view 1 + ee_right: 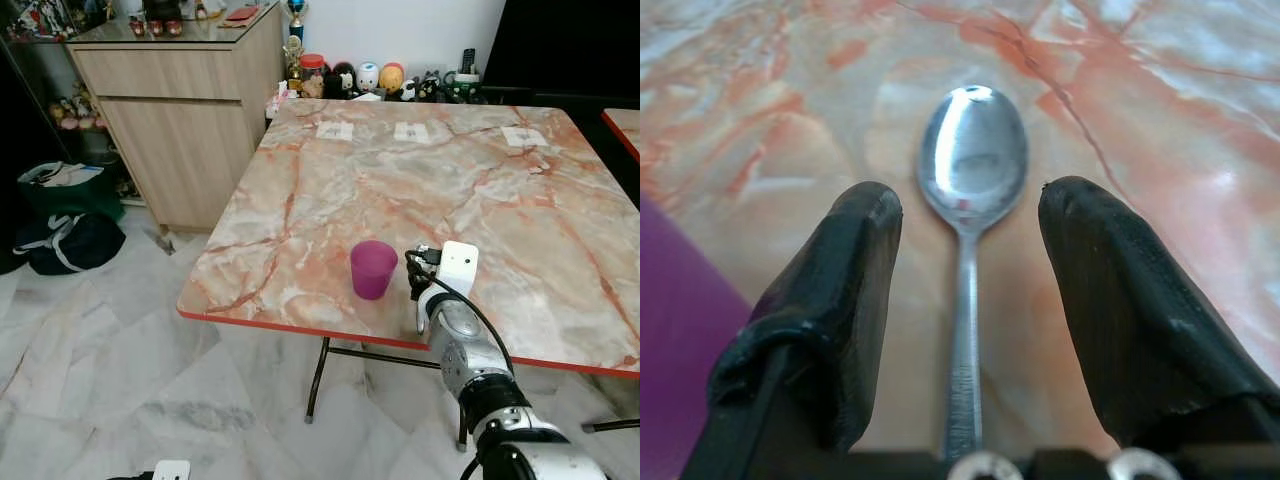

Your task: Setting the table

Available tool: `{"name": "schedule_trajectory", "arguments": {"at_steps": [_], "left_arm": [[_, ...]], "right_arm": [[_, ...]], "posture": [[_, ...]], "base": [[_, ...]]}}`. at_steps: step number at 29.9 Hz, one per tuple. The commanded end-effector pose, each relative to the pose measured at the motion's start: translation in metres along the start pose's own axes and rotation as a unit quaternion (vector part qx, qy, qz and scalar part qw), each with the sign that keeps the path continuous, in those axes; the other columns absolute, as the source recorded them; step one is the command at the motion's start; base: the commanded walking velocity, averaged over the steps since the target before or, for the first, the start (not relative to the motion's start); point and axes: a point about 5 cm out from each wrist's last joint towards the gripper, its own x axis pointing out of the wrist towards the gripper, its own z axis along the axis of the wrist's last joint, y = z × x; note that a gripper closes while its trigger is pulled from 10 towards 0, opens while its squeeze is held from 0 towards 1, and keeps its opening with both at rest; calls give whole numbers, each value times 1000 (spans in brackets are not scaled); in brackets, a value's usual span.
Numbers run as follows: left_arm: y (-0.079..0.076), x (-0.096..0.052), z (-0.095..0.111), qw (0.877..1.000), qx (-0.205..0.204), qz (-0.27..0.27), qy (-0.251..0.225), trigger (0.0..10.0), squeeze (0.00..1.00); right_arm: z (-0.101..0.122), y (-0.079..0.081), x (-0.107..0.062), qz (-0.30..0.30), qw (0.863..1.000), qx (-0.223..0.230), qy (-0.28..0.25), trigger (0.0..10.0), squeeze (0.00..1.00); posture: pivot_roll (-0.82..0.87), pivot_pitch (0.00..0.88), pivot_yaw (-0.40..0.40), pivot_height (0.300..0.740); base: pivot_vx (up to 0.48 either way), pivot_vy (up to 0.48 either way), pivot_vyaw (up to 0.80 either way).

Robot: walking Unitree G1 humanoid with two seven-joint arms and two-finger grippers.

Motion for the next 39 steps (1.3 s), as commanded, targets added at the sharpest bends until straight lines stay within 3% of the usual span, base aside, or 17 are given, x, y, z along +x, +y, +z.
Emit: {"name": "schedule_trajectory", "arguments": {"at_steps": [1, 13, 23, 24, 25, 26, 39], "left_arm": [[0, -1, -4, 1000, -5, 1, 6, 10000, 0], [3, -2, -5, 1000, -6, 5, 5, 10000, 0], [3, -1, -5, 1000, -7, 4, 5, 10000, 0], [2, -1, -5, 1000, -8, 3, 5, 10000, 0], [2, -1, -5, 1000, -8, 2, 5, 10000, 0], [2, -1, -5, 1000, -9, 1, 5, 10000, 0], [1, -2, -8, 1000, -12, -6, 10, 10000, 0]], "right_arm": [[4, 0, 2, 0, 1000, 7, 0, 10000, 0], [-4, 5, 4, 24, 999, 13, 29, 10000, 0], [-11, 3, 4, 12, 998, 0, 54, 10000, 0], [-13, 3, 4, 12, 998, -3, 59, 9294, 0], [-14, 3, 4, 12, 998, -5, 62, 9294, 0], [-16, 3, 3, 15, 998, -9, 65, 0, 0], [-23, 2, 2, 13, 997, -15, 75, 0, 0]], "posture": [[-64, 0, 31, 740], [-47, 0, 33, 740], [-45, 0, 34, 740], [-44, 0, 32, 740], [-44, 0, 32, 740], [-44, 0, 31, 740], [-48, 0, 31, 740]], "base": [[0, 0, 0], [0, 0, 0], [0, 0, 0], [0, 0, 0], [0, 0, 0], [0, 0, 0], [0, 0, 0]]}}
